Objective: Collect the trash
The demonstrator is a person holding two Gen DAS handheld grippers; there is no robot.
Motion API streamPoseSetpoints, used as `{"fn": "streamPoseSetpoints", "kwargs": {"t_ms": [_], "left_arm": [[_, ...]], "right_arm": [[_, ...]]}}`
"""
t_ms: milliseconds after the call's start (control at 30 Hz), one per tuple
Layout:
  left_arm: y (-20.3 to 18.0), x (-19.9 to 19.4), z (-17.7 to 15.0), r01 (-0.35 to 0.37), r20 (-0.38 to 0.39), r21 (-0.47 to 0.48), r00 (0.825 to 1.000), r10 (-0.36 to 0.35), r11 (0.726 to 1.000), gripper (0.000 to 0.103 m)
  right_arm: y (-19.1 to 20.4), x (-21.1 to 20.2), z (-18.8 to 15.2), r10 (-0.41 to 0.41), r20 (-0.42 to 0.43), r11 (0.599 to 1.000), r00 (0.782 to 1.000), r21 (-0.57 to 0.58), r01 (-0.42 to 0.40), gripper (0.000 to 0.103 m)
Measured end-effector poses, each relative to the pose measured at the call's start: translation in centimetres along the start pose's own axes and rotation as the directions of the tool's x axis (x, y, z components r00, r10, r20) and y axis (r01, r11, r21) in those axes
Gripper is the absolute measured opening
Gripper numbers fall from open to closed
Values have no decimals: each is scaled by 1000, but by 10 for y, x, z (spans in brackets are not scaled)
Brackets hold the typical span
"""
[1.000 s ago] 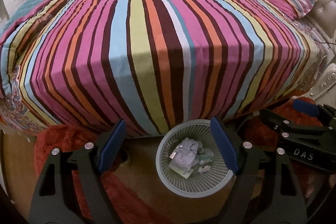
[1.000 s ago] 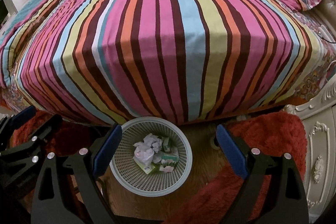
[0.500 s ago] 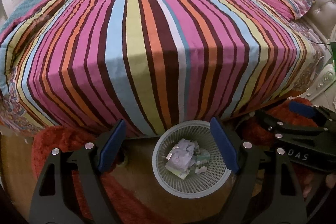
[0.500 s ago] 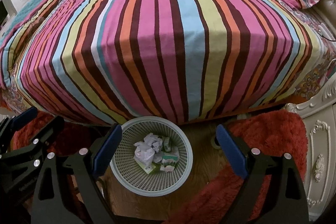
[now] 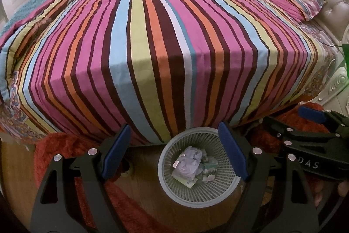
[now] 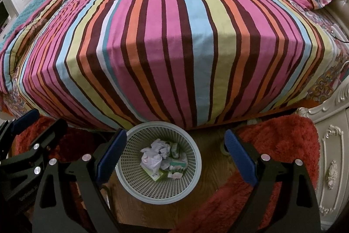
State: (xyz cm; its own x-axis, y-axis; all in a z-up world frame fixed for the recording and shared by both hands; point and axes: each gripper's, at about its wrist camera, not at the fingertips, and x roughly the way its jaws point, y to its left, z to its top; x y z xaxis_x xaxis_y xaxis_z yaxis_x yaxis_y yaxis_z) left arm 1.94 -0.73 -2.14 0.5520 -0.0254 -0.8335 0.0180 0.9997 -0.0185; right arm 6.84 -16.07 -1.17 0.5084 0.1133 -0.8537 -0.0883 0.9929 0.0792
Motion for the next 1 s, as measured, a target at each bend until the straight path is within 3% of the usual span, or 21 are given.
{"fn": "streamPoseSetpoints", "kwargs": {"t_ms": [733,1000], "left_arm": [[1,7,0,24,-26,-10,999,-25,1000,80],[1,5,0,-19,-3,-2,1000,19,1000,80]], "right_arm": [[2,0,0,0,-1,1000,1000,0,0,87],[2,1,-1,7,-8,1000,1000,-3,-7,87]]}}
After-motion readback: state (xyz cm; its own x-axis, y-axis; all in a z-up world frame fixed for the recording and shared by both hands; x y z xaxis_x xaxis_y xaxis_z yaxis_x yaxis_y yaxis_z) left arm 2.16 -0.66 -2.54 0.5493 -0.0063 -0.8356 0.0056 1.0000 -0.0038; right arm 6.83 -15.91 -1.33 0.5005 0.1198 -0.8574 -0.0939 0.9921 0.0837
